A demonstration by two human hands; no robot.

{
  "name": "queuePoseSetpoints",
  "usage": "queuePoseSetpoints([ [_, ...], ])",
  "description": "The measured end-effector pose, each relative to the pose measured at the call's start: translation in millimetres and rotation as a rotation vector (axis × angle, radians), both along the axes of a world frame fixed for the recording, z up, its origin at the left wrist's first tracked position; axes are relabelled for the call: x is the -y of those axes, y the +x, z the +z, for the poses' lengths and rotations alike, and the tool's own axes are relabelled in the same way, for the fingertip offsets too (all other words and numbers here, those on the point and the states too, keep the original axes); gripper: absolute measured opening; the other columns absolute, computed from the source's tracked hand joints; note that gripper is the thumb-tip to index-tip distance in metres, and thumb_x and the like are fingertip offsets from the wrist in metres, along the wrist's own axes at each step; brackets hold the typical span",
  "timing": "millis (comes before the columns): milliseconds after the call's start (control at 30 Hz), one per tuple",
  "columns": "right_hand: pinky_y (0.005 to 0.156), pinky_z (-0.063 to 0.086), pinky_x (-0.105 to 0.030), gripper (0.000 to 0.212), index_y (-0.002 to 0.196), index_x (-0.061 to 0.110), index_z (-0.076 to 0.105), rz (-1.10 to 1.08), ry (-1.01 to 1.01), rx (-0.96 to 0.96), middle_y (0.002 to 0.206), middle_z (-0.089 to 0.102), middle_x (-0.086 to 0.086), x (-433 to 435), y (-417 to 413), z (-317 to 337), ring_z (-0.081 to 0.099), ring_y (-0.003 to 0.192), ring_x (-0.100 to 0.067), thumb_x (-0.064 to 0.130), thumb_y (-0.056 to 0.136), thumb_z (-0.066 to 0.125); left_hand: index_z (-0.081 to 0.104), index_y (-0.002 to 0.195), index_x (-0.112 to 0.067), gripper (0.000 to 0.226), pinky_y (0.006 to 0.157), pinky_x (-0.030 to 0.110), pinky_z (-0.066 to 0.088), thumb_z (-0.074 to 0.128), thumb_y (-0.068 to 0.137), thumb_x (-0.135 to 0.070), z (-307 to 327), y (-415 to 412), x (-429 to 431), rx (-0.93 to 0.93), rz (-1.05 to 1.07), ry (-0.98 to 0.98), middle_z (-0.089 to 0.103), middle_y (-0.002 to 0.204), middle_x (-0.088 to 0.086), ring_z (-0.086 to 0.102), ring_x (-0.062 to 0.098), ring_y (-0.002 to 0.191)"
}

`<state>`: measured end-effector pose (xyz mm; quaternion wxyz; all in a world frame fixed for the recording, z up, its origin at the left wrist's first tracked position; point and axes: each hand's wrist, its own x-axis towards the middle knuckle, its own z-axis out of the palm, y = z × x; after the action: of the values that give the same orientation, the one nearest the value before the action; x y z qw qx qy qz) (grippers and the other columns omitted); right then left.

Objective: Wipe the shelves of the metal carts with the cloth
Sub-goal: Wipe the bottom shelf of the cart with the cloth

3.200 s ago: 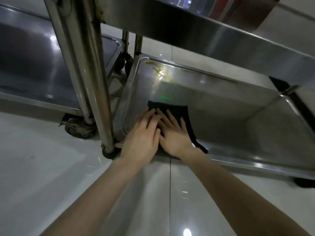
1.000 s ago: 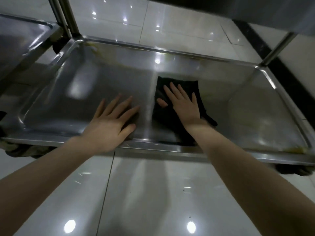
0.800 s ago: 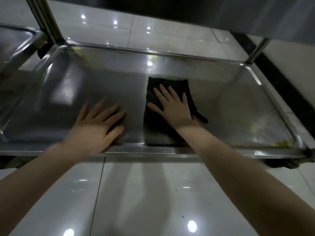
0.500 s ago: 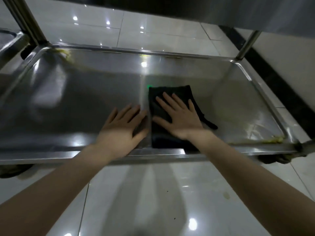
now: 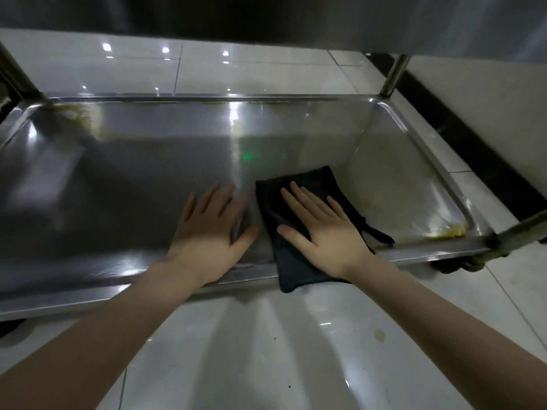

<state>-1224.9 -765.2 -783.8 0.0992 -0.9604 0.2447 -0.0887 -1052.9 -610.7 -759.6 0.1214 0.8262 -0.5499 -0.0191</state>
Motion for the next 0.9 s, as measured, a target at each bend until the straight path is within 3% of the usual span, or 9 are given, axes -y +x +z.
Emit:
queuePoseSetpoints([
  [67,0.118,-0.003,-0.033,0.071,0.153,0.043,0.009,-0.054,-0.009,-0.028,0.161,-0.002,0.019,31,20,1,-0.007,0.145,0.004,0.075,0.090,0.009,0.040,0.147,-0.027,0.067,0.120,0.046,0.012,0.028,0.089,-0.060,-6,-5,5,0.035,-0.075,0.025,0.029,0.158,0.000,0.020,0.025,0.148],
  [167,0.119,-0.005,-0.046,0.067,0.153,0.043,0.010,-0.153,-0.005,-0.105,0.164,-0.001,0.012,96,59,5,-0.005,0.150,-0.013,0.072,0.093,0.015,0.041,0.146,-0.030,0.072,0.119,0.048,0.010,0.015,0.085,-0.059,-5,-2,6,0.070,-0.096,0.049,0.029,0.158,-0.004,0.020,0.025,0.148],
  [300,0.117,-0.005,-0.051,0.067,0.154,0.041,0.010,-0.219,0.040,-0.143,0.164,-0.001,0.011,114,76,4,-0.005,0.151,-0.020,0.071,0.094,0.014,0.051,0.139,-0.027,0.069,0.118,0.050,0.015,0.022,0.085,-0.059,-4,-4,4,0.083,-0.081,0.042,0.041,0.151,0.000,0.033,0.028,0.141],
  [400,0.118,-0.005,-0.045,0.065,0.152,0.047,0.009,-0.135,-0.017,-0.092,0.163,0.000,0.018,74,34,0,-0.005,0.150,-0.014,0.071,0.092,0.011,0.060,0.119,-0.017,0.058,0.114,0.054,0.023,0.035,0.087,-0.057,0,-10,21,0.080,-0.009,0.011,0.055,0.125,0.011,0.048,0.034,0.120],
  [467,0.118,-0.007,-0.040,0.064,0.151,0.051,0.009,-0.094,-0.025,-0.047,0.161,0.000,0.022,46,-10,-3,-0.006,0.149,-0.008,0.074,0.091,0.008,0.057,0.118,-0.011,0.051,0.111,0.054,0.027,0.045,0.089,-0.052,0,-22,41,0.059,0.059,-0.007,0.054,0.118,0.018,0.050,0.038,0.113],
  [533,0.118,-0.005,-0.038,0.063,0.150,0.052,0.012,-0.114,-0.035,-0.003,0.161,0.004,0.023,25,-43,-8,-0.004,0.149,-0.007,0.075,0.092,0.009,0.047,0.136,-0.016,0.054,0.114,0.053,0.020,0.044,0.092,-0.049,-5,-36,57,0.023,0.058,0.007,0.042,0.141,0.016,0.039,0.035,0.131],
  [600,0.117,-0.007,-0.036,0.064,0.150,0.053,0.010,-0.144,-0.023,0.011,0.160,0.002,0.025,30,-47,-11,-0.006,0.148,-0.004,0.077,0.090,0.010,0.030,0.150,-0.030,0.057,0.117,0.055,0.009,0.033,0.096,-0.052,-16,-44,63,0.016,0.004,0.039,0.022,0.159,0.000,0.017,0.024,0.147],
  [700,0.116,-0.011,-0.039,0.064,0.150,0.052,0.005,-0.194,-0.012,-0.033,0.160,-0.003,0.024,81,-19,-8,-0.010,0.147,-0.003,0.076,0.091,0.010,0.019,0.152,-0.040,0.059,0.117,0.057,0.006,0.013,0.096,-0.058,-22,-41,66,0.050,-0.037,0.089,0.013,0.161,-0.010,0.007,0.018,0.149],
  [900,0.118,-0.005,-0.048,0.065,0.153,0.041,0.015,-0.317,0.014,-0.085,0.164,0.006,0.011,154,25,0,0.000,0.151,-0.018,0.070,0.095,0.018,0.022,0.150,-0.043,0.057,0.117,0.056,0.008,0.022,0.096,-0.060,-18,-42,69,0.035,-0.020,0.087,0.013,0.161,-0.010,0.008,0.017,0.148],
])
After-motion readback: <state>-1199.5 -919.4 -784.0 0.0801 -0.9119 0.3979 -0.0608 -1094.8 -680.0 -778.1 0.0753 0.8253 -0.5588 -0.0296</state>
